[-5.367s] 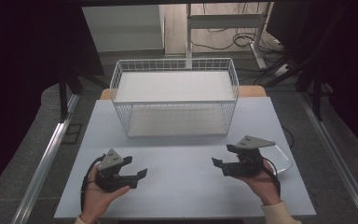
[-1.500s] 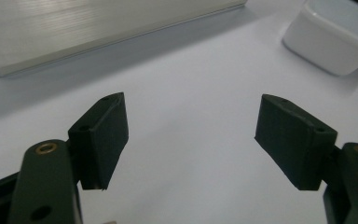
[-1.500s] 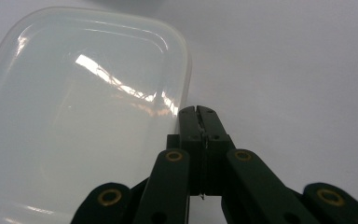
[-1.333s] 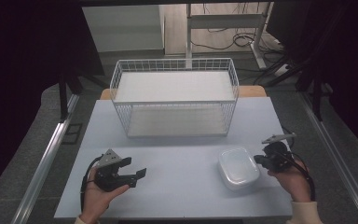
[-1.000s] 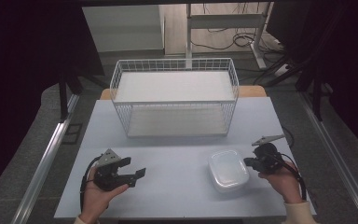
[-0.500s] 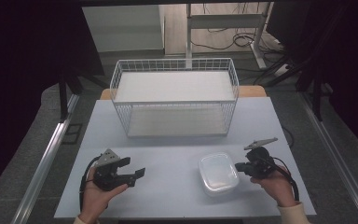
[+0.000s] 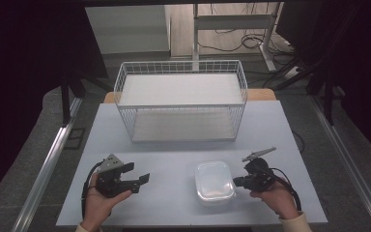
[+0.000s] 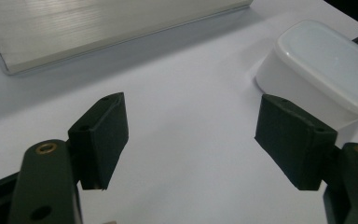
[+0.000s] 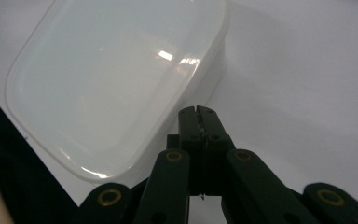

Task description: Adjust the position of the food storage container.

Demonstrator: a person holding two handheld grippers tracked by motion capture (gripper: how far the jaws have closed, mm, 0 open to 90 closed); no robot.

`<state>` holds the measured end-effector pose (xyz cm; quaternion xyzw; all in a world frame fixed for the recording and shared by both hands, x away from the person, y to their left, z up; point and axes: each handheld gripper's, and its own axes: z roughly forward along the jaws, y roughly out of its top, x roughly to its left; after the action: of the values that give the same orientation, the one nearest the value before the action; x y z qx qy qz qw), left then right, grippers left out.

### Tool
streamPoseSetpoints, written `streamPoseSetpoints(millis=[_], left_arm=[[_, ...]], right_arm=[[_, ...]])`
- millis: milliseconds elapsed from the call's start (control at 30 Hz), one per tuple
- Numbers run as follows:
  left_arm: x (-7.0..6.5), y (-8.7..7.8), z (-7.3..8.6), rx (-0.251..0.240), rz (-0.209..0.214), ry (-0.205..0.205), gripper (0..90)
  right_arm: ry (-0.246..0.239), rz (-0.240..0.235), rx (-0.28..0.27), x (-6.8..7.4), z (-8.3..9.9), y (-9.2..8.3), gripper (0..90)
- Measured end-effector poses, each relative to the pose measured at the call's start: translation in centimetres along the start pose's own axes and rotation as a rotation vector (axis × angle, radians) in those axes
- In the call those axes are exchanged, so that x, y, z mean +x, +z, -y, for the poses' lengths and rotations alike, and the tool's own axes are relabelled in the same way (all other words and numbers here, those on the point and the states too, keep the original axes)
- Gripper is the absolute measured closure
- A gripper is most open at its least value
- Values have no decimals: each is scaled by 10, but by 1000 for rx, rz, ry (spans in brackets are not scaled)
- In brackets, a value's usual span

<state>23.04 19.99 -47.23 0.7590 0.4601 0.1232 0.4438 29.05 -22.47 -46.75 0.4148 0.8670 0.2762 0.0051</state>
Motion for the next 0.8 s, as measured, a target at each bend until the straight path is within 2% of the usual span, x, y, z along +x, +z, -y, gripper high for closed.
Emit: streamPoseSetpoints(millis=[100, 200, 300, 333, 567, 800], left_arm=[[0, 0, 0, 0, -1, -1, 250], [0, 0, 0, 2, -2, -3, 250], [0, 0, 0, 2, -1, -1, 250], [0, 0, 0, 2, -1, -1, 250], [0, 0, 0, 0, -3, -6, 250], [1, -1, 0, -4, -4, -5, 250]], right_arm=[[-10, -18, 3, 5, -2, 5, 897], [-29, -56, 7, 16, -5, 17, 897], [-40, -67, 2, 20, -7, 20, 897], [-49, -70, -13, 25, -9, 24, 897], [-76, -72, -54, 38, -19, 36, 897], [-82, -80, -74, 43, -28, 45, 897]])
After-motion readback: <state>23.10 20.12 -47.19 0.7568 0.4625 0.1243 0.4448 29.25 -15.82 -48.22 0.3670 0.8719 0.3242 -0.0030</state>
